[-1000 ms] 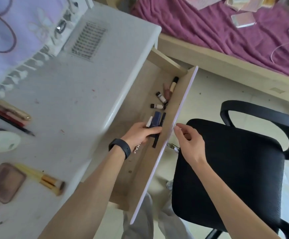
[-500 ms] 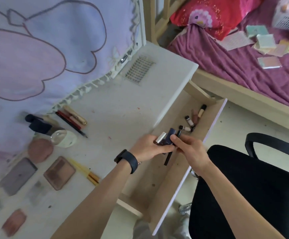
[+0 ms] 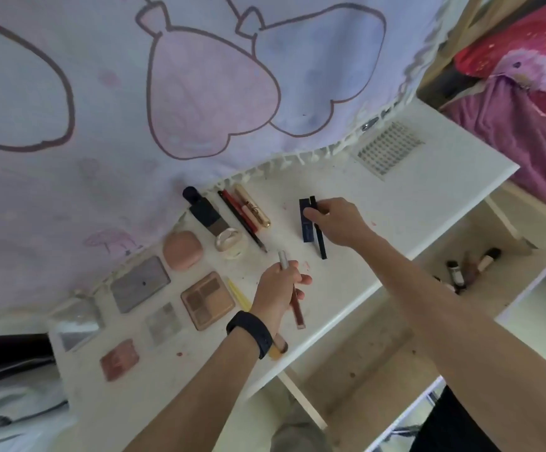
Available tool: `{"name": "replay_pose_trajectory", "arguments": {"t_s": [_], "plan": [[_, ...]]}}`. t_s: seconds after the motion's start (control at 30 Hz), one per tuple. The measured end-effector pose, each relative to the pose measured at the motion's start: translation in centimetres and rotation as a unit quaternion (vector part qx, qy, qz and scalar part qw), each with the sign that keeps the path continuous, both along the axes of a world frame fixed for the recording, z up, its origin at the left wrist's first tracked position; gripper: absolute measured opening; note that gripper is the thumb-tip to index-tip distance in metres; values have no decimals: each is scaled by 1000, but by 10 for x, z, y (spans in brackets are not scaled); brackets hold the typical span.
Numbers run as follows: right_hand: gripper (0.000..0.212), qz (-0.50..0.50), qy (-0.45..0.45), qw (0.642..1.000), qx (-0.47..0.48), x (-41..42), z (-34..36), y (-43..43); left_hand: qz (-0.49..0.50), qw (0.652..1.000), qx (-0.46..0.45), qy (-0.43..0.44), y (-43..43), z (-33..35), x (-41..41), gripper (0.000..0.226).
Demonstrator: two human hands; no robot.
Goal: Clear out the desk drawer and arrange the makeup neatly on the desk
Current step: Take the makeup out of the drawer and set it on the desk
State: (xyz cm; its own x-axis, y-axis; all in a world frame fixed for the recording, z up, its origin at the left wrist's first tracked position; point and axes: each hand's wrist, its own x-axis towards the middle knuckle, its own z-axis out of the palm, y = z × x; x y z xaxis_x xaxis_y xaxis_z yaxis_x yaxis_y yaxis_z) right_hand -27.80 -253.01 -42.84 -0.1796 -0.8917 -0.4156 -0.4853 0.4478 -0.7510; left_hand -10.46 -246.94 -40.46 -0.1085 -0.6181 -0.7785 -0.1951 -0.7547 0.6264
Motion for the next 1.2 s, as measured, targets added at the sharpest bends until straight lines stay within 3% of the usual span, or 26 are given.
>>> {"name": "replay_pose_trajectory", "arguments": {"t_s": [0.27,0.57,0.7,0.93,1.1,1.2], "plan": [[38,85,88,992,-21,54,-3,-90,10,997,22,69,-6,-4,31,33],[48,98,136,984,-55,70,-7,-94,-1,997,19,79,-11,-6,45,35],[41,84,84,991,-60,70,-2,-82,1,995,4,100,-10,-4,42,35],[13,-116,-111,984,-82,28,17,27,79,991,-24,107,-4,-2,24,37],[17,-45,-182,982,7,13,23,129,118,983,-23,139,2,0,0,34],[21,-56,-185,981,-7,14,22,148,108,987,-50,105,2,0,-15,30]]}}
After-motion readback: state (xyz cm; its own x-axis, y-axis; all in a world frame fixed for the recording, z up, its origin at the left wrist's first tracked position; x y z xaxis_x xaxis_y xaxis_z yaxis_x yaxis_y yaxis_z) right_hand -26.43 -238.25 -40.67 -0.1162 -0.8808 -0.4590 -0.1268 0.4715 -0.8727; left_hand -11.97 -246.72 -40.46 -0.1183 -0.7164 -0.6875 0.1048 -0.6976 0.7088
